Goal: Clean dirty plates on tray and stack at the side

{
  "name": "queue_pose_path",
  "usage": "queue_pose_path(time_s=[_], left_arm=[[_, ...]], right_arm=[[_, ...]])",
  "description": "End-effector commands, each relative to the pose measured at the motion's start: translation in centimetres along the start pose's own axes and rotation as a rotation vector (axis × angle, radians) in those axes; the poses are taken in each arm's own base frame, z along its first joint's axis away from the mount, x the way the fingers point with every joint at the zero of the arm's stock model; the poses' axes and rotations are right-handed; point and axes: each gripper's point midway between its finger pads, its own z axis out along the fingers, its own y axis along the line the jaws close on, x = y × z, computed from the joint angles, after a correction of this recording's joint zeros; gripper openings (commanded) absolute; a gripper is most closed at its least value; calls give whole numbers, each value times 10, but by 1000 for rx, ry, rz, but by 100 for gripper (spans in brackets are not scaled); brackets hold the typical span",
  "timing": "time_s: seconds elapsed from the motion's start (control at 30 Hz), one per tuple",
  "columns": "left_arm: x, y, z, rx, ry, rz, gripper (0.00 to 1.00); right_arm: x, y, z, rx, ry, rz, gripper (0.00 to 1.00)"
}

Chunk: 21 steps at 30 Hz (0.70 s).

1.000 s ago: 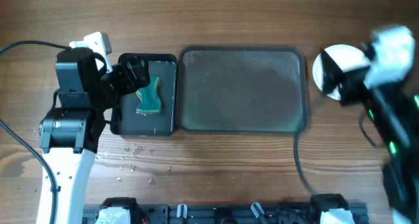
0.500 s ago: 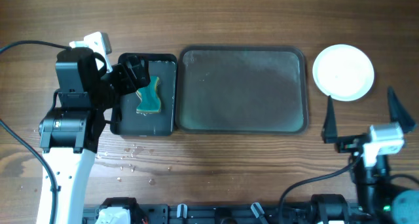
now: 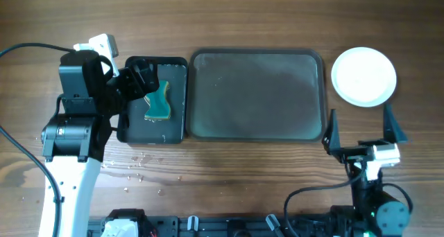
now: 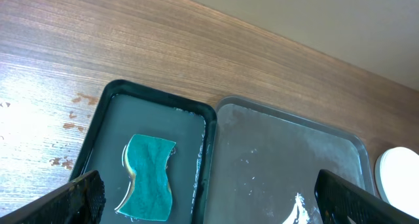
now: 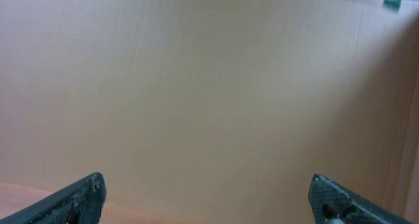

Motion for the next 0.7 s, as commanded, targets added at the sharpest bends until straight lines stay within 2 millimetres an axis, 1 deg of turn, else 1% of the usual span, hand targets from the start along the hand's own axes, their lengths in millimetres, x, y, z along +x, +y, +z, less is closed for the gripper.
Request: queue_pose_path(time_s=[0.0,0.03,0.1,0.23,0.27,0.3,0.37,0.5,0.67], left_arm=[[-5,-2,-2,1,-14,-3,100],[-5,-2,-2,1,-14,-3,100],[-5,-2,-2,1,-14,-3,100],[-5,-2,-2,1,-14,-3,100],[-5,-2,-2,1,-14,-3,100],[-5,-2,-2,1,-14,-3,100],[-5,-2,-2,1,-14,-3,100],[-5,-2,-2,1,-14,-3,100],[-5,-2,-2,1,-14,-3,100]], right_arm=[[32,0,-4,15,52,87,100],[39,1,-5,15,65,105,100],[64,4,-8,15,154,162,100],[93,9,-14,6,277,198,100],[104,12,-17,6,325,219,100],[120,14,-23,4,392,238,100],[120,14,-23,7,395,225,100],[120,15,-23,12,395,263,100],[120,15,-23,12,397,262,100]])
